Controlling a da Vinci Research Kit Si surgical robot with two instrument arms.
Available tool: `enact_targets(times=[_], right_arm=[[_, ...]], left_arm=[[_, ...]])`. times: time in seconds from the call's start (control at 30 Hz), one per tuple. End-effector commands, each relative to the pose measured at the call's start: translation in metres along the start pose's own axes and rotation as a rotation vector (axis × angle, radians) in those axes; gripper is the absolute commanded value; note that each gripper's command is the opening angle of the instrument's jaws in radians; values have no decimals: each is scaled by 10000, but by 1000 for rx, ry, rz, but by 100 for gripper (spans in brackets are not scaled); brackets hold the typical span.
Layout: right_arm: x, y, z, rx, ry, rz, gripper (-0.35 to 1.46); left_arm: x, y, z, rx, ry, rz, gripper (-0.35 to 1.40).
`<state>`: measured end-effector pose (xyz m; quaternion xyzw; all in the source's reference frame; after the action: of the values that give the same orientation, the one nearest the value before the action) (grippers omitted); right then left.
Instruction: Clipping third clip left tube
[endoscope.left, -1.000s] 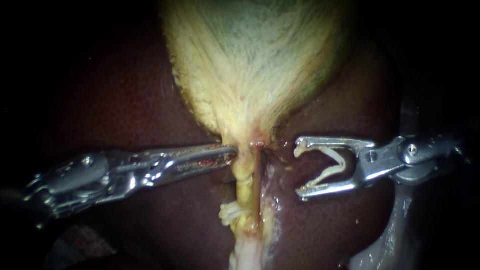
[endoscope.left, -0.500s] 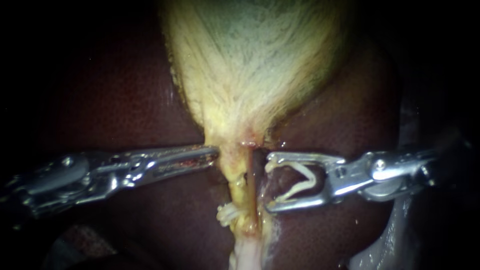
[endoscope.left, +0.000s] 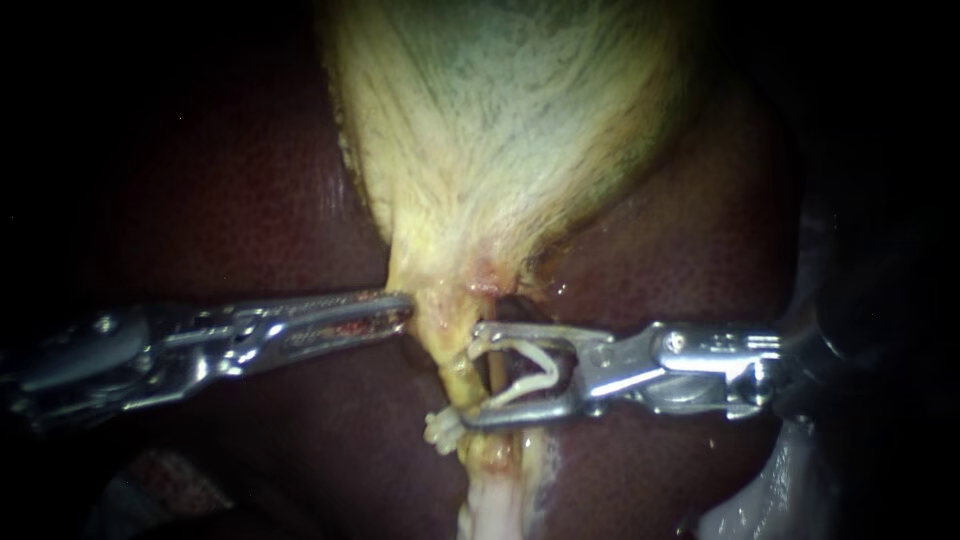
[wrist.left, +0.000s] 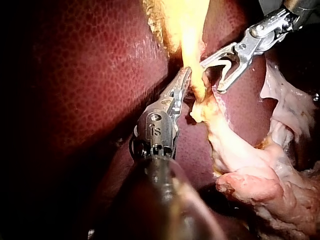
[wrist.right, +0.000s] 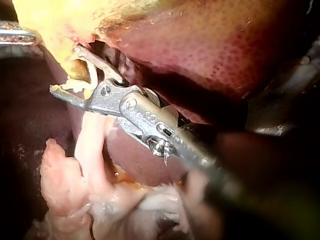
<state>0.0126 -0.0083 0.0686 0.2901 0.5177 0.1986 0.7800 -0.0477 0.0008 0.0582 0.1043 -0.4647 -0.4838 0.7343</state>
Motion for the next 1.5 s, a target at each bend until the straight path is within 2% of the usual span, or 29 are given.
enact_targets(times=[0.03, 0.23, 0.37, 0.5, 0.6, 0.73, 0.83, 0.93, 1.1, 1.23, 1.5], right_arm=[[-3, 1, 2, 2, -1, -2, 56], [-22, 7, 14, 7, -4, 6, 54], [-32, 6, 22, 4, -17, 15, 53], [-38, -2, 33, 15, -21, 30, 53], [-38, -11, 41, 55, -31, 33, 53], [-28, -20, 49, 110, -45, 23, 53], [-19, -21, 50, 135, -53, 17, 53], [-8, -18, 45, 120, -47, 14, 52], [22, -7, 29, 104, -34, 46, 49], [39, -2, 21, 87, -26, 46, 46], [45, -1, 20, 71, -22, 45, 41]], left_arm=[[-1, -1, 0, -1, 0, -1, -35], [-5, -3, -1, -1, 1, -3, -35], [-9, -4, 2, 0, -4, -6, -35], [-10, -5, 6, -1, -8, -7, -35], [-11, -5, 8, -1, -8, -7, -35], [-11, -6, 10, -2, -8, -7, -35], [-11, -6, 10, -3, -8, -7, -35], [-10, -6, 11, -3, -8, -7, -35], [-9, -7, 13, -7, -10, -7, -35], [-8, -8, 15, -6, -10, -6, -35], [-7, -9, 17, -4, -10, -6, -35]])
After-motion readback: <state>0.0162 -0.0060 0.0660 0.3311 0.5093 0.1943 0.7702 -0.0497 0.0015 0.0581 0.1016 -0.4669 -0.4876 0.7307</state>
